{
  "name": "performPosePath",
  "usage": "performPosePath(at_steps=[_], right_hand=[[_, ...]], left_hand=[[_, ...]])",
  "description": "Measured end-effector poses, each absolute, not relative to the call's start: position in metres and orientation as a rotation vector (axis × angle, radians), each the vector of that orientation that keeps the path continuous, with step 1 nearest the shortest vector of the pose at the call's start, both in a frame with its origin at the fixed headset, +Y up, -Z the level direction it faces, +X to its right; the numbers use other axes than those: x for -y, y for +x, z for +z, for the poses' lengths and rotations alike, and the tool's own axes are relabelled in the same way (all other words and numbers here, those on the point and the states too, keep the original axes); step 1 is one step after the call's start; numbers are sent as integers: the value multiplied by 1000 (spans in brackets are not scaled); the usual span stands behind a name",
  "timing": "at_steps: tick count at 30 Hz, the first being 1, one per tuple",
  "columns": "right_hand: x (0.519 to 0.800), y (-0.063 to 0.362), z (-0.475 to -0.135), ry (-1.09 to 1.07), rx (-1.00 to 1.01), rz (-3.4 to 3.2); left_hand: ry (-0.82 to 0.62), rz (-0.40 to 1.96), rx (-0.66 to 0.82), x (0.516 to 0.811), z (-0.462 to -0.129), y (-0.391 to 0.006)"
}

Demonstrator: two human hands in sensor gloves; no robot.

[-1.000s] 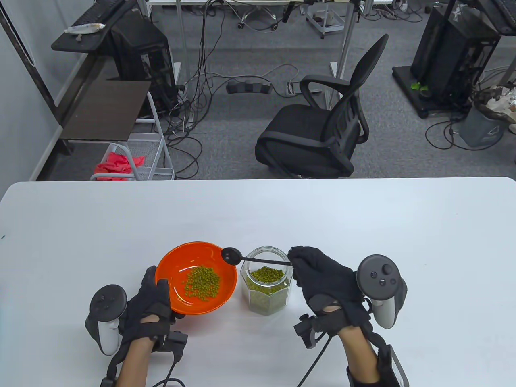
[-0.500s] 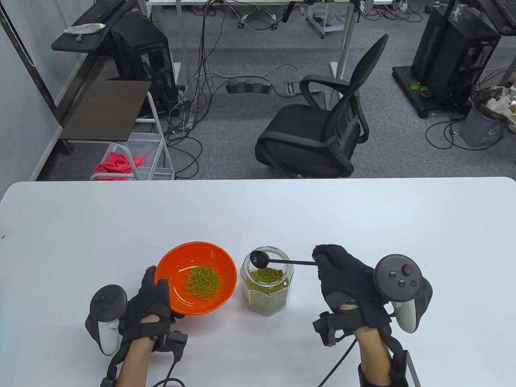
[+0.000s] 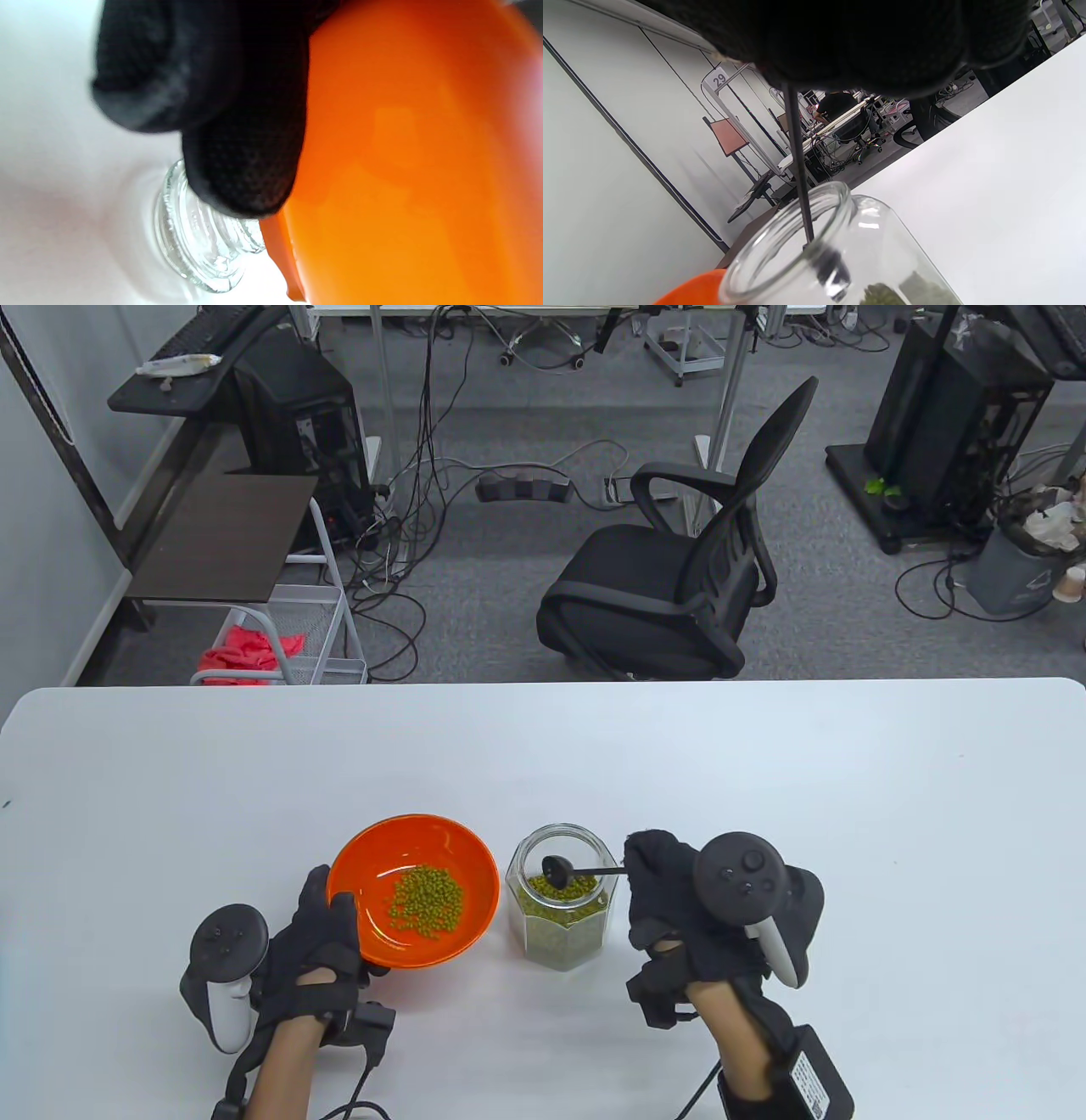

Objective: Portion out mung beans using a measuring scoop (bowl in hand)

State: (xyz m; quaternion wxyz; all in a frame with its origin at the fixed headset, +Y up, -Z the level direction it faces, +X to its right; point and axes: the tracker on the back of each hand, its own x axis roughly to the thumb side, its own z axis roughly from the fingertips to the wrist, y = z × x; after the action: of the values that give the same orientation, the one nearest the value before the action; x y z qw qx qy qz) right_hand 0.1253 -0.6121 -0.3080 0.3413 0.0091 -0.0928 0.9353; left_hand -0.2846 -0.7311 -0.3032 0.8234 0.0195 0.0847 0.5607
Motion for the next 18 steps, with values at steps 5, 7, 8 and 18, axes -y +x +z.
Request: performPosePath(at_steps=[5,7,8,18], right_hand=[[623,113,-312,31,282,2524],[626,110,-314,36,293,2543],[629,107,-315,42,296,2555],[647,102,-326,88,65,2440]], left_hand=[[40,1195,-176,731,-303,-284],[39,1195,-177,731,-303,-284],[40,1195,-178,731,-303,-284],[49,1201,-173,730,-303,-286]])
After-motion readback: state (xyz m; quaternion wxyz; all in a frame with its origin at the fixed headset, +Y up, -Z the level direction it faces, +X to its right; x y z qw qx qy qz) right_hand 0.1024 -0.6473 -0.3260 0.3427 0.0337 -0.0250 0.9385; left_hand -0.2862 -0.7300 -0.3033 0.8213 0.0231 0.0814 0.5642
